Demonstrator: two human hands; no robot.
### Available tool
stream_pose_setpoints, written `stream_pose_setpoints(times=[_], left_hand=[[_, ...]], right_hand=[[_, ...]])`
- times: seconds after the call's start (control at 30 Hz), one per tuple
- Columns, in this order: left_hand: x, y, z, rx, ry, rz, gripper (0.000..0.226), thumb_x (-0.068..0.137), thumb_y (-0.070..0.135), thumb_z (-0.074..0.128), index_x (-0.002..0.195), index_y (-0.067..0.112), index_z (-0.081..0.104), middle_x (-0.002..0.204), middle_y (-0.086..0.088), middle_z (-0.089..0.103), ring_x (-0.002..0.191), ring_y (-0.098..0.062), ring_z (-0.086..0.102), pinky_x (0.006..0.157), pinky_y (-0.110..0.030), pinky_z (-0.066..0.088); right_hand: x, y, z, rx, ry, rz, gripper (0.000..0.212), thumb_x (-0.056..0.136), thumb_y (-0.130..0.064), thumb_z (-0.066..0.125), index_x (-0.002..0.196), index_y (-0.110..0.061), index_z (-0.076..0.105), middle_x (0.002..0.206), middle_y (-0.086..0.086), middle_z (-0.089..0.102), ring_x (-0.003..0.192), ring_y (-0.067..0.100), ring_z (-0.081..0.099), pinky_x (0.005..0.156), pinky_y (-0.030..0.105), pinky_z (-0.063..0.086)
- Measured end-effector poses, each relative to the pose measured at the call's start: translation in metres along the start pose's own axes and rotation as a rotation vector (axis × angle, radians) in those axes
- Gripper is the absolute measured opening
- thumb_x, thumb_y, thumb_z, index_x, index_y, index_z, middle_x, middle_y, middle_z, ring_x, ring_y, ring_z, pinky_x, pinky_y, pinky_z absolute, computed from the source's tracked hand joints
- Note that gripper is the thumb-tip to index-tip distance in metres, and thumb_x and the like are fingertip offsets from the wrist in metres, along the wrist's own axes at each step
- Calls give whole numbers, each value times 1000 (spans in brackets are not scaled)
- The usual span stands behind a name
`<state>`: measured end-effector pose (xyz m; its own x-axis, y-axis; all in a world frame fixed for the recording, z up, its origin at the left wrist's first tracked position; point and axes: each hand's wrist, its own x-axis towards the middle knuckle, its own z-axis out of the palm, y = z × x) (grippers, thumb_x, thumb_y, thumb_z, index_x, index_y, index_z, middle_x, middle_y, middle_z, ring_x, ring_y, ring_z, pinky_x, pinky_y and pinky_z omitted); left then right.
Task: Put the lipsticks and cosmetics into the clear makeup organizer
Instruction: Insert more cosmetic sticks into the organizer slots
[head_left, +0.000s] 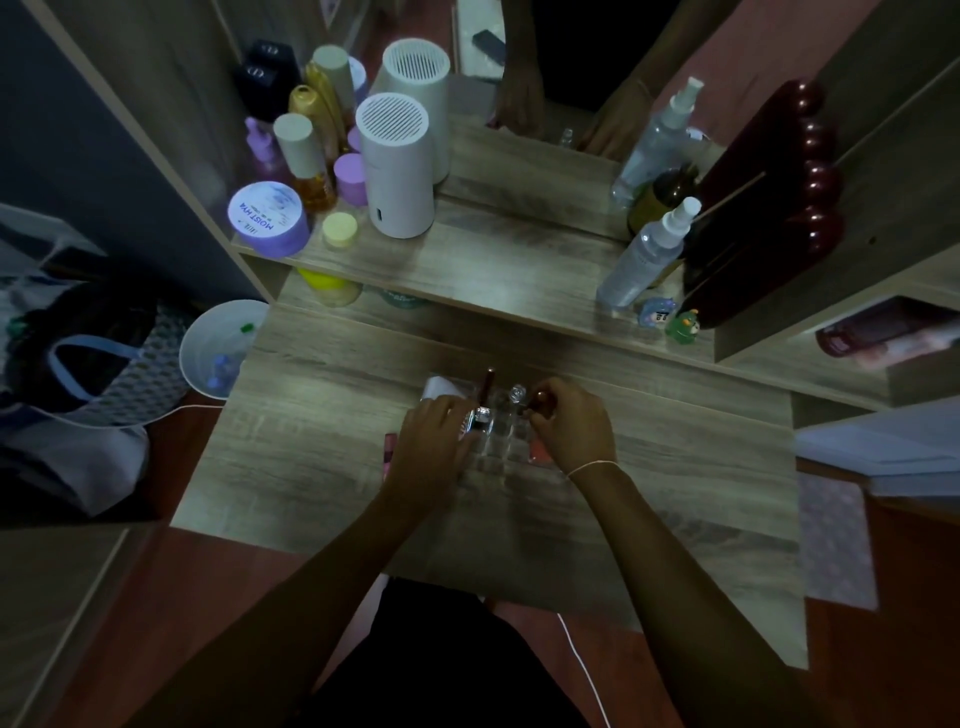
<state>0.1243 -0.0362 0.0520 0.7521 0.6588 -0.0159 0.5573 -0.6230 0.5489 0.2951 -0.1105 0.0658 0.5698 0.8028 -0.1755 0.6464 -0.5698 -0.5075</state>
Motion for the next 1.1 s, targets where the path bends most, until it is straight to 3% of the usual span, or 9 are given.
stream_pose_setpoints(times=[0.1, 0.2, 0.43, 0.73, 0.83, 0.9, 1.0, 1.1], left_hand=[[-9, -1, 0, 94, 38, 105, 28, 84, 20, 62, 105, 2, 66, 106, -20, 70, 93, -34, 67, 79, -45, 54], [-14, -2, 2, 178, 41, 179, 36, 79, 18, 72, 111, 3, 66, 108, -19, 71, 92, -32, 69, 73, -42, 55], [-10, 0, -1, 189, 52, 168, 37, 78, 17, 74, 112, 5, 65, 110, -18, 69, 97, -34, 66, 80, -44, 53], [-10, -2, 1, 285, 25, 250, 36, 73, 17, 79, 106, 5, 69, 107, -16, 72, 90, -32, 69, 75, -44, 57], [-14, -9, 5, 264, 94, 279, 30, 83, 20, 67, 109, 6, 66, 110, -15, 71, 93, -31, 68, 78, -43, 55], [-19, -14, 6, 226, 145, 266, 31, 89, 24, 50, 111, 7, 65, 111, -13, 70, 95, -29, 67, 82, -42, 52], [-32, -29, 5, 143, 243, 171, 33, 90, 27, 48, 113, 10, 63, 111, -10, 70, 102, -21, 58, 88, -37, 38], [-53, -51, 1, 119, 260, 20, 34, 92, 24, 45, 120, 10, 57, 119, -12, 66, 110, -22, 56, 94, -35, 35]], right_hand=[[-1, 0, 0, 0, -1, -12, 22, 74, -13, 72, 95, -17, 66, 94, 6, 71, 87, 24, 64, 75, 35, 53], [-2, -1, 1, -7, 7, -16, 23, 74, -12, 71, 96, -17, 65, 95, 6, 71, 87, 26, 64, 76, 38, 53], [-7, 0, 2, 4, 11, -18, 22, 76, -11, 70, 96, -18, 65, 94, 6, 71, 87, 23, 65, 77, 38, 55], [-11, 1, -3, 21, 28, -31, 25, 77, -12, 69, 101, -17, 64, 98, 6, 72, 90, 25, 65, 77, 34, 52], [-18, 1, -8, 84, 79, -26, 32, 76, -15, 71, 106, -17, 61, 97, 7, 71, 88, 25, 65, 78, 35, 53], [-30, 0, -10, 123, 135, -13, 31, 77, -18, 71, 105, -21, 58, 94, 4, 70, 83, 21, 63, 73, 32, 51], [-53, -3, -4, 173, 174, 44, 26, 77, -19, 69, 95, -29, 53, 84, -1, 65, 74, 18, 62, 65, 30, 47], [-71, -14, 16, 165, 127, 37, 14, 80, -19, 63, 91, -23, 56, 85, 2, 64, 74, 26, 63, 62, 31, 45]])
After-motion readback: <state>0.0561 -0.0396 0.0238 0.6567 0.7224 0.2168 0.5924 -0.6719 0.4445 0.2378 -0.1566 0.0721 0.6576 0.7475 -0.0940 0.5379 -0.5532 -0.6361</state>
